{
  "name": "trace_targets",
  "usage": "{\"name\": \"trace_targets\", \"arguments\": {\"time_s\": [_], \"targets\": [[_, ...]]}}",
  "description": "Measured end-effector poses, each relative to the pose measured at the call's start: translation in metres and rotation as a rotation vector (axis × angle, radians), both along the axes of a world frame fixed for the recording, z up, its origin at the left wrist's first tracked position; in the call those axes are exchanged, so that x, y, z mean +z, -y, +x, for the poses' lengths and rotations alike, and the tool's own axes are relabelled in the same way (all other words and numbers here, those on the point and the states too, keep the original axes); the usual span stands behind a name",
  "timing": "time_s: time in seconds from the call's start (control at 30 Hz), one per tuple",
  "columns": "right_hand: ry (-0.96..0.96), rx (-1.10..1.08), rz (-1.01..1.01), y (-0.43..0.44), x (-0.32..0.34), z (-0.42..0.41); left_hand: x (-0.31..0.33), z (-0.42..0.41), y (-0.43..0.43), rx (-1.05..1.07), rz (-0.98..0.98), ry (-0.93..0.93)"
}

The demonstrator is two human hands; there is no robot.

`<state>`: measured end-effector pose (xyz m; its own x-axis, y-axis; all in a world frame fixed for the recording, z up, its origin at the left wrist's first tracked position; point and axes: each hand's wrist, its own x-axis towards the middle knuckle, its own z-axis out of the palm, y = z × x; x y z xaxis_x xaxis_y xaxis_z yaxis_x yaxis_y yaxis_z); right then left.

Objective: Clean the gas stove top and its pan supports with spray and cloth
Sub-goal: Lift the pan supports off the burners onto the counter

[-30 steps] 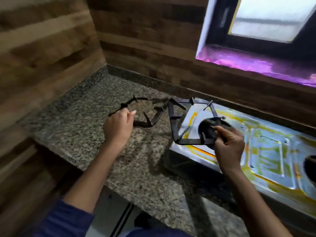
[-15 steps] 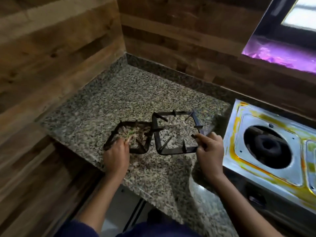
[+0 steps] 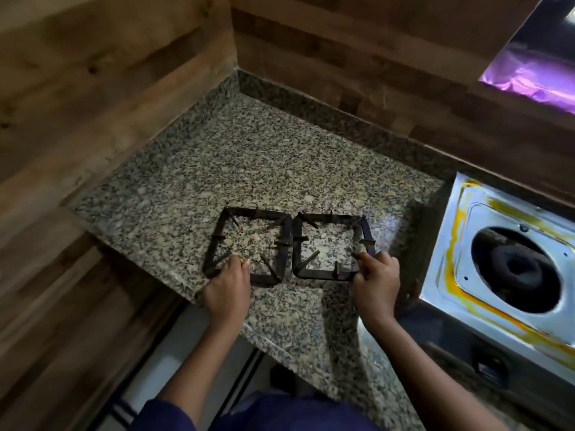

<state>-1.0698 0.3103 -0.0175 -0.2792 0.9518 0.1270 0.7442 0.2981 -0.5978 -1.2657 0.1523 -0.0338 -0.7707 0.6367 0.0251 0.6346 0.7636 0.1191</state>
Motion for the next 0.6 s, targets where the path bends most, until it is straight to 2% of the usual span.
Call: {"name": "trace_targets", "arguments": {"time_s": [0.13, 0.47, 0.6], "targets": [[0.005, -0.014, -0.055, 0.001, -0.008, 0.001, -0.009, -0.002, 0.0, -0.03, 0.063, 0.059], [0.119, 0.012, -0.16, 0.005, -0.001, 0.008, 0.014, 0.001, -0.015, 0.046, 0.046, 0.018], [-0.016, 0.069, -0.143, 0.013, 0.027, 0.018, 0.028, 0.017, -0.043, -0.043, 0.109, 0.022]]}}
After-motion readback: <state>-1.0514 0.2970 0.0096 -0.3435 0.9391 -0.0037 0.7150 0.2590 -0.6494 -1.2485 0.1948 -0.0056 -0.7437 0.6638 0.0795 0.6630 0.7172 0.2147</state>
